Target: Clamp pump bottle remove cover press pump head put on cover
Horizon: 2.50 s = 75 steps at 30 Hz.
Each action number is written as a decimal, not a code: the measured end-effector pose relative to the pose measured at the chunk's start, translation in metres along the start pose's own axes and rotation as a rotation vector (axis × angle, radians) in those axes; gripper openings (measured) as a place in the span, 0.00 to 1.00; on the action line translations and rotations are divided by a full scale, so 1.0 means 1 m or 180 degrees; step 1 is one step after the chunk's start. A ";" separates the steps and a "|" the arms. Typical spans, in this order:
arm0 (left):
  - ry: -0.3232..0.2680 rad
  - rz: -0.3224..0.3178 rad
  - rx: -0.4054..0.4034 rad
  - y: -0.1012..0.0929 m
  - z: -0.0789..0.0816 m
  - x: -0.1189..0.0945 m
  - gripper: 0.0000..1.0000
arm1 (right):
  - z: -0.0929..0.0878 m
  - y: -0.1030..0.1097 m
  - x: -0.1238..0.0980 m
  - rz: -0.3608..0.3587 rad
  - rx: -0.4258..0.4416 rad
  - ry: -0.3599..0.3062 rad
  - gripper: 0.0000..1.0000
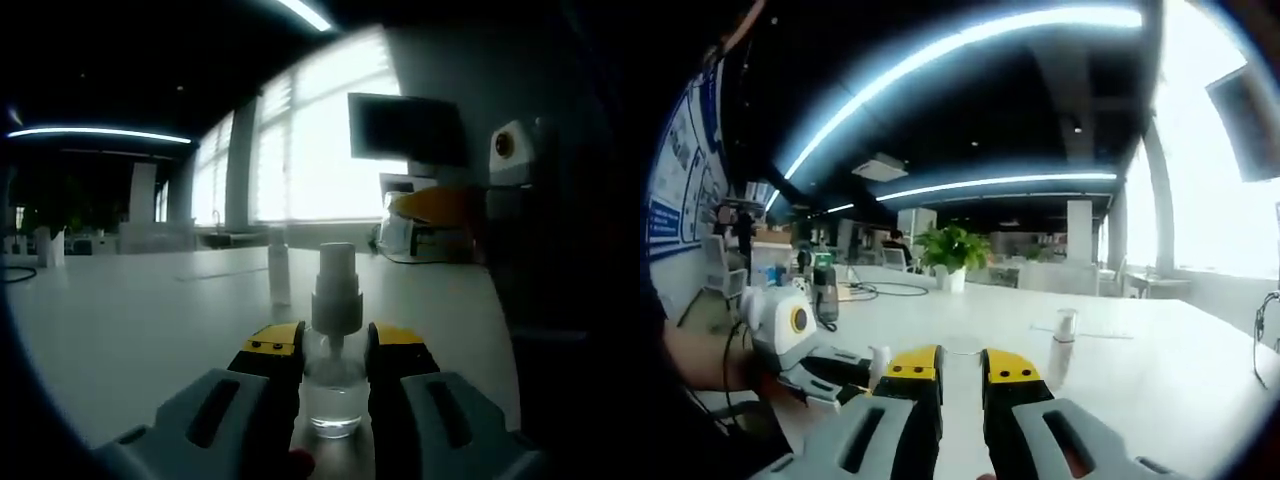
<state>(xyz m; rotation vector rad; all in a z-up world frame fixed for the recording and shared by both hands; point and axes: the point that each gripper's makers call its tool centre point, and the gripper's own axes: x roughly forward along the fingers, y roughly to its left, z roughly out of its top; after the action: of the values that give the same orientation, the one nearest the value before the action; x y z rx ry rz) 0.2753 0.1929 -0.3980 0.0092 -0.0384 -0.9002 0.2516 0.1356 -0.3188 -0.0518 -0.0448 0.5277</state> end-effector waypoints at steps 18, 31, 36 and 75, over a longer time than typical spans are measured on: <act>0.0000 -0.0014 -0.0005 -0.001 0.000 0.000 0.16 | 0.021 0.026 0.019 0.0265 0.0088 -0.0034 0.10; 0.0001 -0.0016 -0.0004 -0.001 0.000 0.000 0.16 | 0.021 0.041 0.027 0.0399 0.0111 -0.0010 0.10; 0.0001 -0.0017 -0.0004 -0.001 0.000 0.000 0.16 | 0.020 0.046 0.030 0.0440 0.0108 0.0013 0.10; 0.0001 -0.0016 0.0008 -0.001 0.000 0.000 0.16 | -0.014 0.067 0.043 0.0597 -0.0078 0.0351 0.10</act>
<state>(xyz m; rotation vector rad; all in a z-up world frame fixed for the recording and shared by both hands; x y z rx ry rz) 0.2746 0.1923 -0.3982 0.0118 -0.0394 -0.9053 0.2557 0.2145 -0.3355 -0.1097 0.0618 0.7108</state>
